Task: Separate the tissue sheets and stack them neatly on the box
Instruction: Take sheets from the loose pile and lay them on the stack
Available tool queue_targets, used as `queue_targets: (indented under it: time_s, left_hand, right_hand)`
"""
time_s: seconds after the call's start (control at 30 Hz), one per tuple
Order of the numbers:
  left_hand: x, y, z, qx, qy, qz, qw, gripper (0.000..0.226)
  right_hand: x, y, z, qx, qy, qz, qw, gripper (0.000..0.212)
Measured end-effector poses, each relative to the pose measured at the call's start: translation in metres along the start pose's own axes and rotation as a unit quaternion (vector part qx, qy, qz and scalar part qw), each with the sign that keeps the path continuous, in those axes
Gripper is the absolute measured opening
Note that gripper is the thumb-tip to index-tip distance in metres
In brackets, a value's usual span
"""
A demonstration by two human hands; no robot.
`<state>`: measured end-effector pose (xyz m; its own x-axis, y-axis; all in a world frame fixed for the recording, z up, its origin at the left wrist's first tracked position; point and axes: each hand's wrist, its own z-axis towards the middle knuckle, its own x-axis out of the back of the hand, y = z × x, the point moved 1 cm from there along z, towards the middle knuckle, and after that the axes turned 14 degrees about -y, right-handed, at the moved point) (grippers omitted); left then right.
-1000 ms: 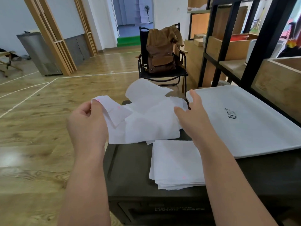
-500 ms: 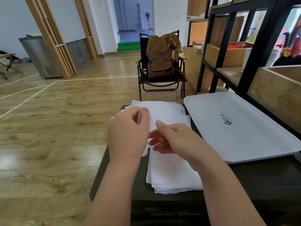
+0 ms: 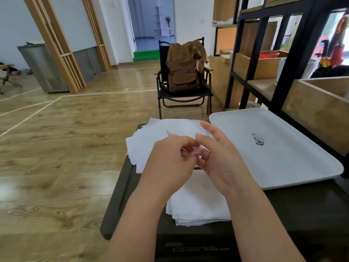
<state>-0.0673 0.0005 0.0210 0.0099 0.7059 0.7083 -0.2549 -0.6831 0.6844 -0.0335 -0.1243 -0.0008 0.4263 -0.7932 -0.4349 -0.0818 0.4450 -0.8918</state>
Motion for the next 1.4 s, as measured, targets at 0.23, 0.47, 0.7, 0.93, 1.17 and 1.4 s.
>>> queue_targets:
  time_s: [0.23,0.47,0.7,0.93,1.17,1.4]
  left_hand:
    - [0.045,-0.027,-0.008,0.045,0.123,-0.121,0.984,0.014]
    - [0.027,-0.042,-0.003,0.138,0.031,-0.169,0.975,0.034]
    - [0.03,-0.032,-0.003,0.127,-0.004,-0.204,0.971,0.091]
    - [0.029,-0.023,-0.003,0.062,0.113,-0.275,0.953,0.016]
    - [0.033,-0.016,-0.003,0.048,0.144,-0.379,0.913,0.016]
    - [0.034,-0.016,-0.007,0.038,0.077,-0.322,0.943,0.018]
  right_hand:
    - [0.013,0.0,-0.001,0.014,0.049,-0.134,0.99,0.037]
    - [0.011,-0.001,-0.001,0.011,0.011,-0.157,0.987,0.033]
    - [0.011,-0.001,-0.003,0.021,0.003,-0.19,0.982,0.034]
    - [0.01,-0.001,0.001,0.049,0.033,-0.18,0.982,0.032]
    - [0.007,-0.002,-0.008,-0.069,0.041,-0.163,0.983,0.046]
    - [0.001,-0.006,-0.009,-0.014,0.023,-0.144,0.989,0.041]
